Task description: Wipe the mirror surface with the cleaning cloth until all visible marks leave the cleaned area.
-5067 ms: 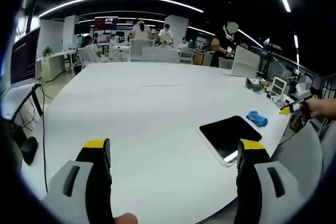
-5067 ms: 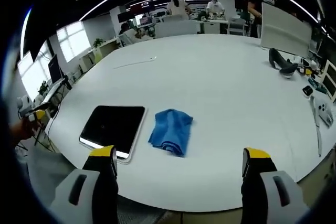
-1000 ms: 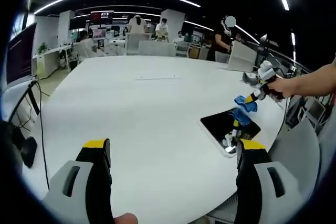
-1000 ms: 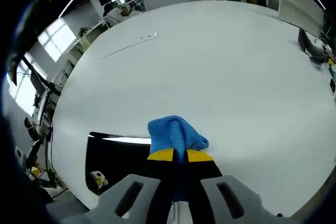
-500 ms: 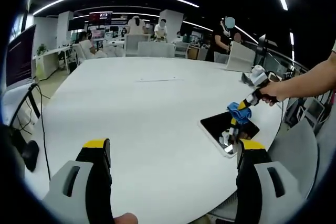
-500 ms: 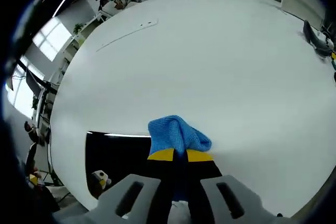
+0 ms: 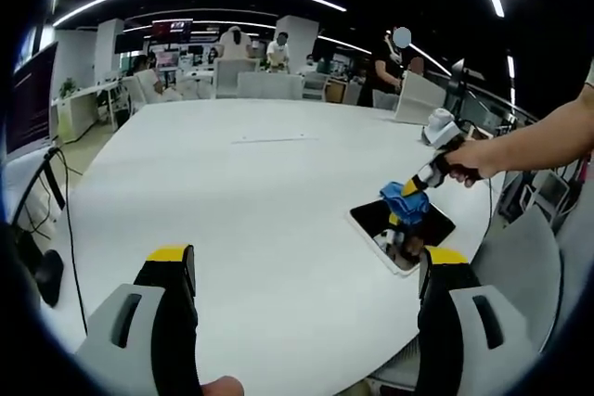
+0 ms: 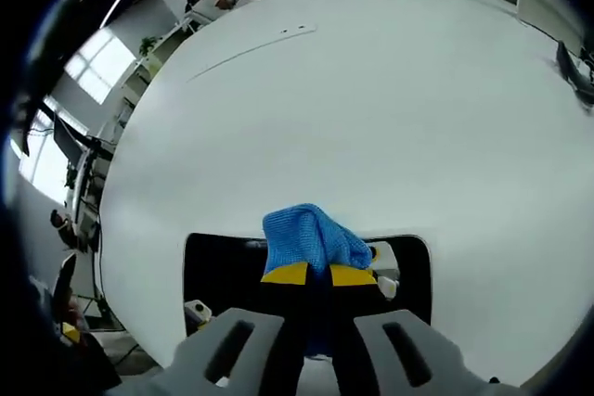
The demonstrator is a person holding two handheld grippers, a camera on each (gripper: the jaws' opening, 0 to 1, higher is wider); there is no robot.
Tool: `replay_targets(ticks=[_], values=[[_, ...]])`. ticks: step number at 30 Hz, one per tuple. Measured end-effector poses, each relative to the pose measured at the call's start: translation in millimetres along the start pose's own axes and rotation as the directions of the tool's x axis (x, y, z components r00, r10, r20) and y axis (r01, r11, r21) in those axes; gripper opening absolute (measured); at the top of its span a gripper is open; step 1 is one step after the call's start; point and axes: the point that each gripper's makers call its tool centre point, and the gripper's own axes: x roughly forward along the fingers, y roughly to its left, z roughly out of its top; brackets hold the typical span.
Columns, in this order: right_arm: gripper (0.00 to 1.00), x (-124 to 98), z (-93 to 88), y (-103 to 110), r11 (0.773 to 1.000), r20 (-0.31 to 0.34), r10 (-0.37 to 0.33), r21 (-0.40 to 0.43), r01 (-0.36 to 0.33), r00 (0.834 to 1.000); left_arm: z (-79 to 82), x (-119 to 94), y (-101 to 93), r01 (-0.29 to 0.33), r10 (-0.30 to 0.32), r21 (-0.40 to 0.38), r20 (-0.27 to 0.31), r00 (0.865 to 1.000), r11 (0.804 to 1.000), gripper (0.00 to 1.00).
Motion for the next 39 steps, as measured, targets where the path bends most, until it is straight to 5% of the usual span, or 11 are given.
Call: replay_targets(ticks=[22,39], values=[[0.00,26.3,-1.1,107.6,0.990,-0.048,0.089,-0.101,-0.094,0.995,6.1,2.3,8.5,0.006,-0.006,-0.006,0.009,1.000,1.000,0.99],[0.00,17.0,-12.5,104.2,0.991,-0.043,0.077,-0.110,-0.081,0.996,15.0,4.9,11.0,0.008,-0.008,-0.012,0.031,0.999,1.000,0.99]])
